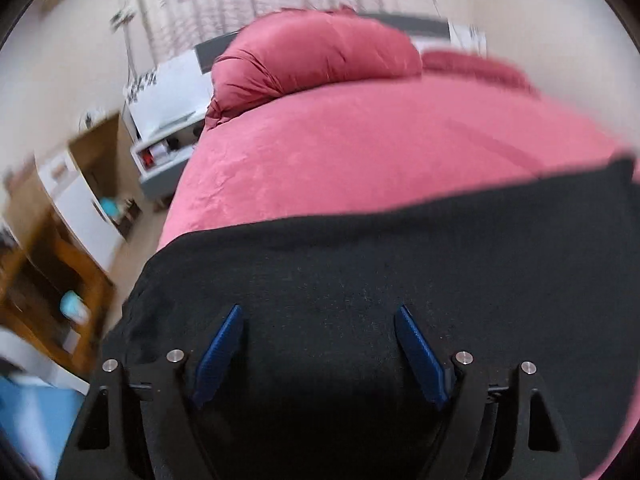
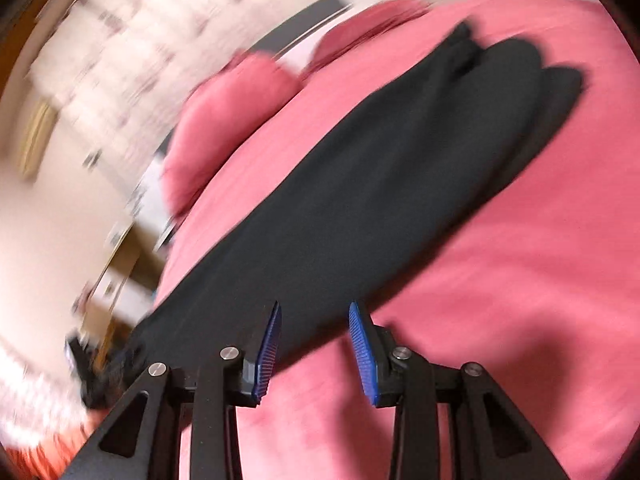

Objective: Fold large clothes

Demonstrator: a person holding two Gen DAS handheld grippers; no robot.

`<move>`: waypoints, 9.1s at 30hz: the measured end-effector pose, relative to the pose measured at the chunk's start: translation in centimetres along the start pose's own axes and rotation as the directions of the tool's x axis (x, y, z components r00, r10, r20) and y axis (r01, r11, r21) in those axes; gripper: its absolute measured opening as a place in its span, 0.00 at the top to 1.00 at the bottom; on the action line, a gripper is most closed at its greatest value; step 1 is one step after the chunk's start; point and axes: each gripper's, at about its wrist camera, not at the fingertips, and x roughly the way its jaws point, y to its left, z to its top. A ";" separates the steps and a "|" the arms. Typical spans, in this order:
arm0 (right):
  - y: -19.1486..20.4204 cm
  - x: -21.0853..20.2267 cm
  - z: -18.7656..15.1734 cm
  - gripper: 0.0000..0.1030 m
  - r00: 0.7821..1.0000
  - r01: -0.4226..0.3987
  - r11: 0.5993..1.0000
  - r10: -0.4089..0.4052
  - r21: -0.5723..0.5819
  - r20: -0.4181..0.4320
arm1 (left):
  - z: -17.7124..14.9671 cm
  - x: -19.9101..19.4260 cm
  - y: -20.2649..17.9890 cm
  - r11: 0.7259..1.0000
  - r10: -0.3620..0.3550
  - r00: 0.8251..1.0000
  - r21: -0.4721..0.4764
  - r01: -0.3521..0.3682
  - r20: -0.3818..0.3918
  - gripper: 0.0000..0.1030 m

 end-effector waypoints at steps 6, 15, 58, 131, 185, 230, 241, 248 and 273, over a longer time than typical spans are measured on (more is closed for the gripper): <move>-7.9 -2.1 9.3 0.67 0.984 0.096 0.988 -0.113 0.125 0.138 | -0.9 3.9 3.3 0.976 -0.036 0.996 -0.216 0.018 -0.078 0.00; -17.8 3.6 18.5 0.70 0.973 0.171 0.914 -0.215 0.368 0.082 | -2.1 3.5 3.1 0.970 -0.033 0.999 -0.241 0.032 -0.001 0.00; -14.0 -0.8 25.6 0.95 0.970 0.187 0.937 -0.224 0.294 0.099 | -2.2 3.4 2.9 0.962 -0.060 0.998 -0.267 0.064 0.023 0.00; 16.1 13.1 -2.5 0.80 0.991 -0.024 0.753 -0.067 -0.658 -0.112 | -6.8 -6.7 1.2 0.832 -0.328 0.944 -0.465 0.303 0.028 0.05; -3.6 4.1 0.7 0.75 0.958 -0.284 0.798 0.258 0.531 0.124 | 11.7 -6.5 -17.6 0.789 -0.589 0.808 -0.223 0.573 -0.007 0.84; 0.1 7.1 1.3 0.55 0.995 -0.071 0.997 0.068 0.029 0.075 | 8.1 0.0 -12.5 0.819 -0.504 0.855 -0.379 0.430 -0.119 0.31; -0.4 7.3 1.1 0.55 0.988 -0.115 0.993 0.111 0.031 0.111 | 10.2 -1.8 -14.4 0.872 -0.452 0.891 -0.231 0.432 -0.039 0.89; -0.5 7.3 0.9 0.55 0.987 -0.115 0.993 0.112 0.025 0.114 | 9.2 -0.8 -15.5 0.947 -0.321 0.943 -0.054 0.318 -0.085 0.93; -0.1 6.9 0.9 0.55 0.989 -0.088 0.996 0.085 0.021 0.117 | 0.3 -6.7 -14.4 0.984 -0.181 0.977 -0.024 0.179 -0.109 0.24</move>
